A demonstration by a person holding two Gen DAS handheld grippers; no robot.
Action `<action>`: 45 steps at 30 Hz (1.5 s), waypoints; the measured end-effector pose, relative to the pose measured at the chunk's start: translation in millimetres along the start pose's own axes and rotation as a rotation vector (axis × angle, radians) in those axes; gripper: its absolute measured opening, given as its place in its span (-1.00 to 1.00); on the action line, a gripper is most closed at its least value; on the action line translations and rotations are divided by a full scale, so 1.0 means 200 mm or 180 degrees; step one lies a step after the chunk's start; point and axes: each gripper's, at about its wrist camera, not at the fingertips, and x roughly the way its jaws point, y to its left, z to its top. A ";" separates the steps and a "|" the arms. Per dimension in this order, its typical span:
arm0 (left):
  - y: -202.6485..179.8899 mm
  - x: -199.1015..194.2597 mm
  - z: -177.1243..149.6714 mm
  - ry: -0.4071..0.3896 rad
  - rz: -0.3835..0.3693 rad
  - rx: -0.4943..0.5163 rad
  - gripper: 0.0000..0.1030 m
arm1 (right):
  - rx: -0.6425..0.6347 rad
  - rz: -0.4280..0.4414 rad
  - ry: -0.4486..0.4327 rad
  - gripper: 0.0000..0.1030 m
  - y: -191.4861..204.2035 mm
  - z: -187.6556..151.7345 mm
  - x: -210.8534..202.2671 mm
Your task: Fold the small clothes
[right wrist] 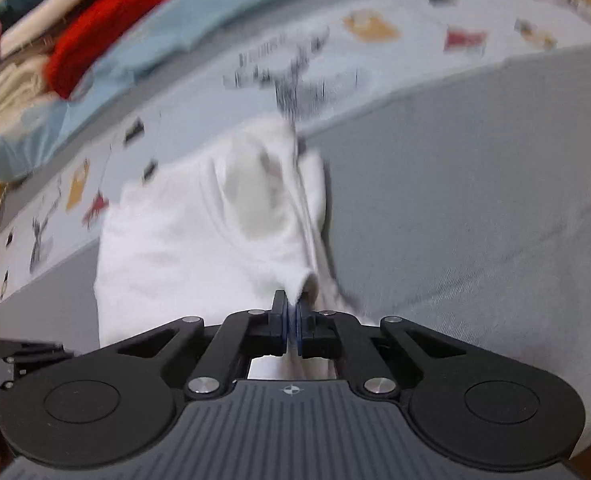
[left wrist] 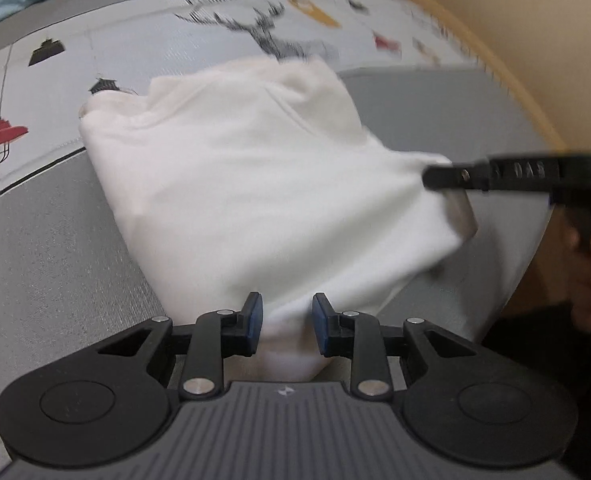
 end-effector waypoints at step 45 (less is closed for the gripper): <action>0.16 -0.01 0.06 -0.0202 -0.0566 -0.0363 -0.39 | 0.0116 0.0026 -0.0788 -0.85 -0.05 0.39 0.19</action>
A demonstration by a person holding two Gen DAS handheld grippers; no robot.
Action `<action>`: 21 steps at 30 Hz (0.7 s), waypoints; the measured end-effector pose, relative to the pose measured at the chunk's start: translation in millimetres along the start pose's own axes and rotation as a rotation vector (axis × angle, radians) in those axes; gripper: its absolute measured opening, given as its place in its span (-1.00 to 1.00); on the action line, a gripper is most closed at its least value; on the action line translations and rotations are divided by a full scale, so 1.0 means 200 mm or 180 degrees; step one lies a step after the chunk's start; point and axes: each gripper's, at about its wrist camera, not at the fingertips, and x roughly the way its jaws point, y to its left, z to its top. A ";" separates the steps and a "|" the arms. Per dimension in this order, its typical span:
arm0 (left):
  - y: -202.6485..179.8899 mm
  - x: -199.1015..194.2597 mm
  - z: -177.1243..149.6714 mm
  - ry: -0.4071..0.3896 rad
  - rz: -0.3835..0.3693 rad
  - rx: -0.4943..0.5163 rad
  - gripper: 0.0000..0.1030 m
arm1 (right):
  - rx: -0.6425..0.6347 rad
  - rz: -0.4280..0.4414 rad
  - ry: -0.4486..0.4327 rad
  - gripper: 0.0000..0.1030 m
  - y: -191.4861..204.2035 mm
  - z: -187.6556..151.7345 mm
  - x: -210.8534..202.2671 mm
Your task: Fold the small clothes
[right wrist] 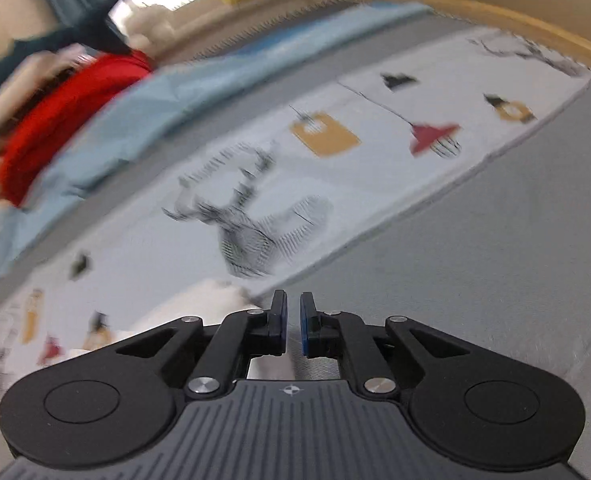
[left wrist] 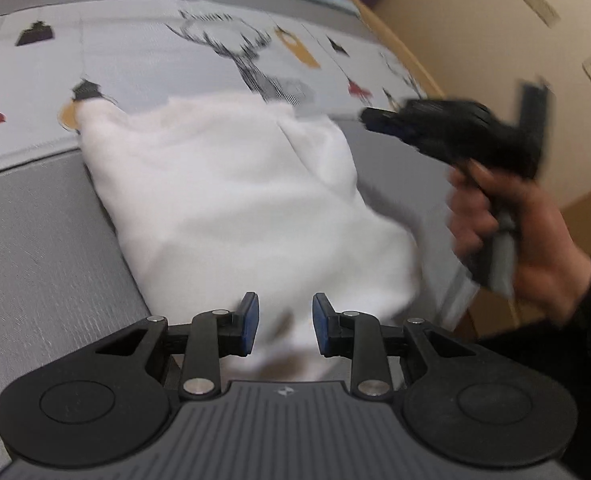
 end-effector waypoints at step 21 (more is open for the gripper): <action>0.11 0.07 0.10 0.0015 0.0243 -0.0441 -0.31 | -0.1331 0.0187 0.1199 -0.08 0.02 -0.22 0.03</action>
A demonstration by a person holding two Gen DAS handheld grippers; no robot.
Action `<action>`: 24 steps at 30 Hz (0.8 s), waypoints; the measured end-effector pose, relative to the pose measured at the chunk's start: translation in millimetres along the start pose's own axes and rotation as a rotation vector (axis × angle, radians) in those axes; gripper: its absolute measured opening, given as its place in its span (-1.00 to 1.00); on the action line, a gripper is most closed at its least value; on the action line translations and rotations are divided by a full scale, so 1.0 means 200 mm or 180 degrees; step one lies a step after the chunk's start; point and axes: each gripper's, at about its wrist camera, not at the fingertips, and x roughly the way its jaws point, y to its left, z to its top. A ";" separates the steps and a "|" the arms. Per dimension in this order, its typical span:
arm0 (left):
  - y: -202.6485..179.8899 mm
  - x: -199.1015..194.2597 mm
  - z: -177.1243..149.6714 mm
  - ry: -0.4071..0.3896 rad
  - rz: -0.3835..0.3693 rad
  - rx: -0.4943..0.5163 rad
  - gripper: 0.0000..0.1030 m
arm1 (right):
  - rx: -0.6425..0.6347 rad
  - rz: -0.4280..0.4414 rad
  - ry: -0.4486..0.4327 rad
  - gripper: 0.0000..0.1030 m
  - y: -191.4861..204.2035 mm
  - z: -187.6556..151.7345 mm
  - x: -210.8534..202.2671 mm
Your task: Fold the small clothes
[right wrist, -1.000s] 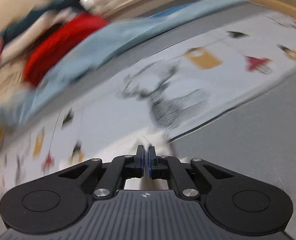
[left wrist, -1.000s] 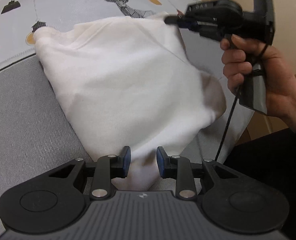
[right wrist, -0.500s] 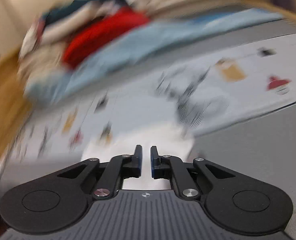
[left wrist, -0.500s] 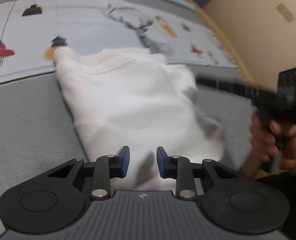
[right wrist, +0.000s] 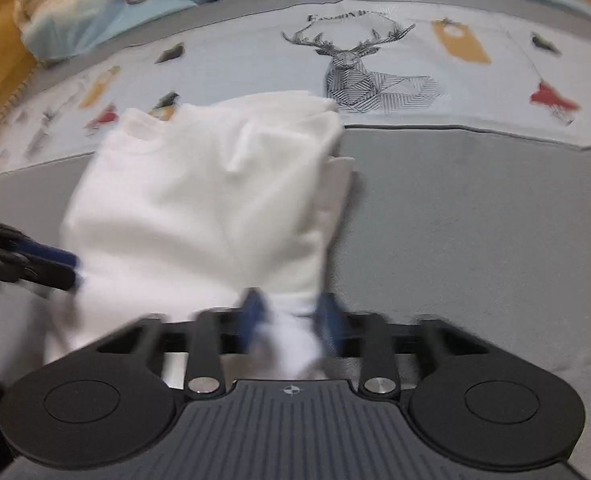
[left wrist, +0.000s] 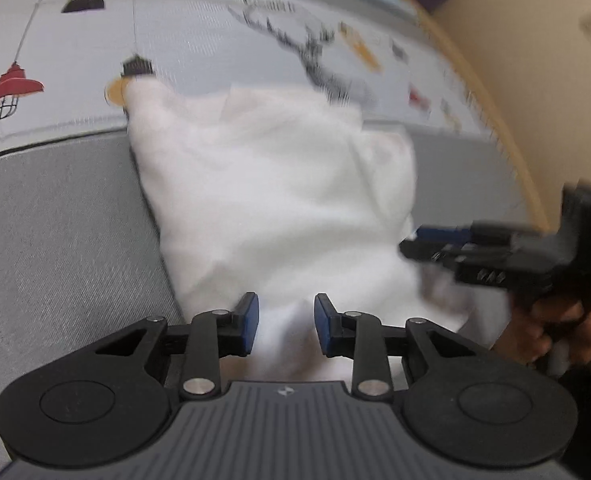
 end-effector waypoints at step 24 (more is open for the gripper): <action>0.31 0.19 0.16 -0.0324 0.0159 -0.1177 -0.26 | 0.1176 0.0417 -0.0023 -0.28 -0.09 0.11 0.20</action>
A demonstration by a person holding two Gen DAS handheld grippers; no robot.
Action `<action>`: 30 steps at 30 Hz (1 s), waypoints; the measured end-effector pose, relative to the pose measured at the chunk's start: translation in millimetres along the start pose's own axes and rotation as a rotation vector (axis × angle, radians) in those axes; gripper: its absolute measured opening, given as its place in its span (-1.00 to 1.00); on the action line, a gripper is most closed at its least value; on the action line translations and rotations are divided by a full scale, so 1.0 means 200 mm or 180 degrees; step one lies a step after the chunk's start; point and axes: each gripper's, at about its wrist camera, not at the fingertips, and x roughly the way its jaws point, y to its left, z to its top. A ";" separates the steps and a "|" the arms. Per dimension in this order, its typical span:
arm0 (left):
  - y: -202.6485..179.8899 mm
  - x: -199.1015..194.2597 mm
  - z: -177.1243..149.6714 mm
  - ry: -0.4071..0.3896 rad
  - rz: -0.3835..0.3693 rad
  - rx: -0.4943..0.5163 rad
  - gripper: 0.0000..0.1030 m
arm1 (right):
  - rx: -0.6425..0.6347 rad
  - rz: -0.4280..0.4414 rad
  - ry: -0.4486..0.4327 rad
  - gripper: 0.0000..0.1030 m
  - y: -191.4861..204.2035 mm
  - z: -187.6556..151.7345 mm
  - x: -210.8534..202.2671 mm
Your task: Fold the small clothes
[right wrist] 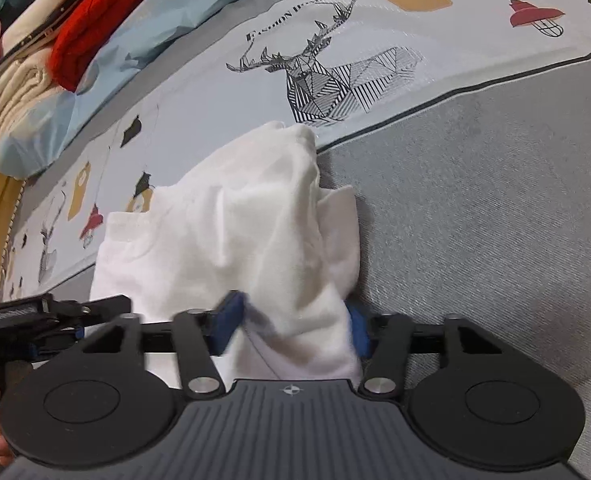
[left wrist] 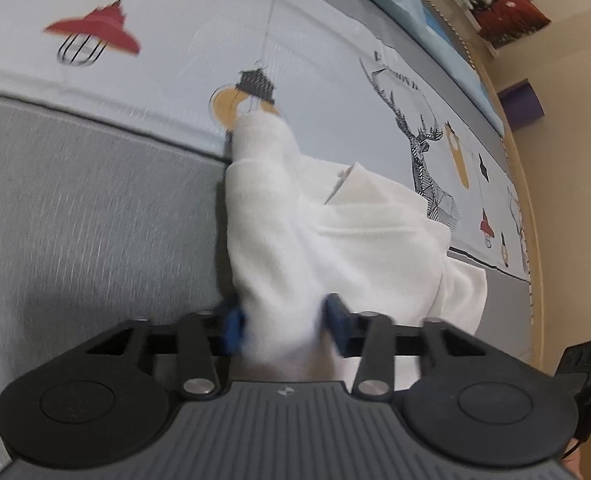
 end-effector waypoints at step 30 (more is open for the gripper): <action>-0.17 -0.38 -0.17 -0.0345 0.0494 0.1235 -0.40 | -0.1093 -0.0530 -0.0111 -0.12 0.26 -0.10 -0.08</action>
